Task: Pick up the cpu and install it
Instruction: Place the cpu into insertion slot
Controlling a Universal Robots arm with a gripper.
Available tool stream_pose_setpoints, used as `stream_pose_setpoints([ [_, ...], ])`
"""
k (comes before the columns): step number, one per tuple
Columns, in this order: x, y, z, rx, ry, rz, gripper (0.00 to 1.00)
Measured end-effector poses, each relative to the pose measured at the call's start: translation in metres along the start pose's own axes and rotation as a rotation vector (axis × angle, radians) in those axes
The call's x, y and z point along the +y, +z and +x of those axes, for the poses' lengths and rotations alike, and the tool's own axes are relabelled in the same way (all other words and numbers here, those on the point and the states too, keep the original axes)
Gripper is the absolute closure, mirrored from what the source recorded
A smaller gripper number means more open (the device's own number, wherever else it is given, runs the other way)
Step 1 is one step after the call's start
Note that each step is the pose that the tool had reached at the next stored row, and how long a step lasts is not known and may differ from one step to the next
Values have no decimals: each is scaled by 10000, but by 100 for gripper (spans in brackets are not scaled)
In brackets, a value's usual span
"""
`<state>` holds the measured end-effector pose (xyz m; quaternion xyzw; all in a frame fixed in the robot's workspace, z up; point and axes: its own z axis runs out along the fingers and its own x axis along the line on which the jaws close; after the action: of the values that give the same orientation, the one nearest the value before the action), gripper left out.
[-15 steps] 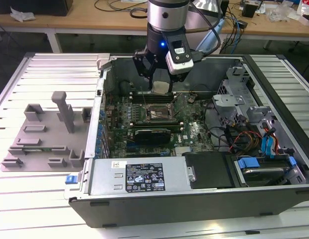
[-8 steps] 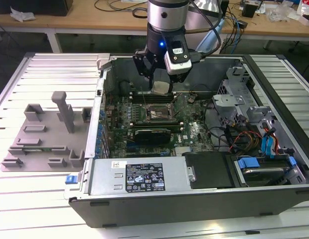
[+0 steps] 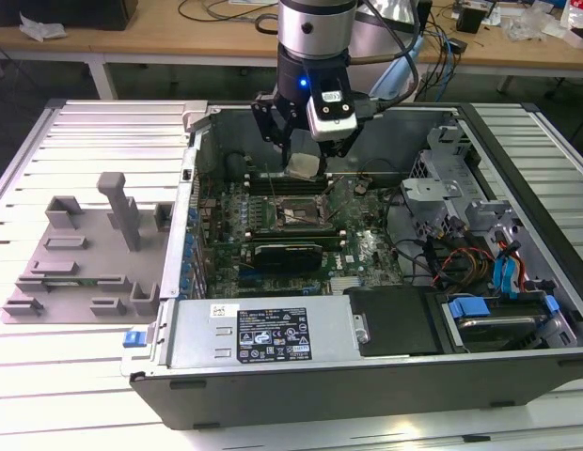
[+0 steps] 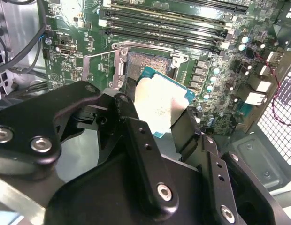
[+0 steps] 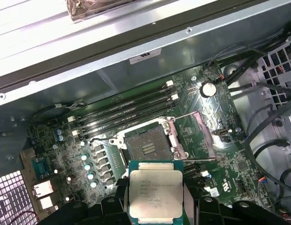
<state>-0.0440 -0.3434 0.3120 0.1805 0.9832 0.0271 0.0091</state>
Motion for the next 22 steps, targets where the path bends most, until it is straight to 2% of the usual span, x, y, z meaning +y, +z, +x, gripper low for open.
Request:
stream_pose_setpoints([
  [5, 0, 0, 0, -20, 345, 3, 45],
  [8, 0, 1, 0, -45, 803, 7, 45],
  [9, 0, 2, 0, -62, 1098, 8, 45],
  [12, 0, 5, 0, -136, 2394, 19, 45],
  [13, 0, 5, 0, -151, 2660, 21, 45],
  [18, 0, 6, 0, -205, 3624, 29, 45],
  [22, 0, 7, 0, -235, 4151, 33, 45],
])
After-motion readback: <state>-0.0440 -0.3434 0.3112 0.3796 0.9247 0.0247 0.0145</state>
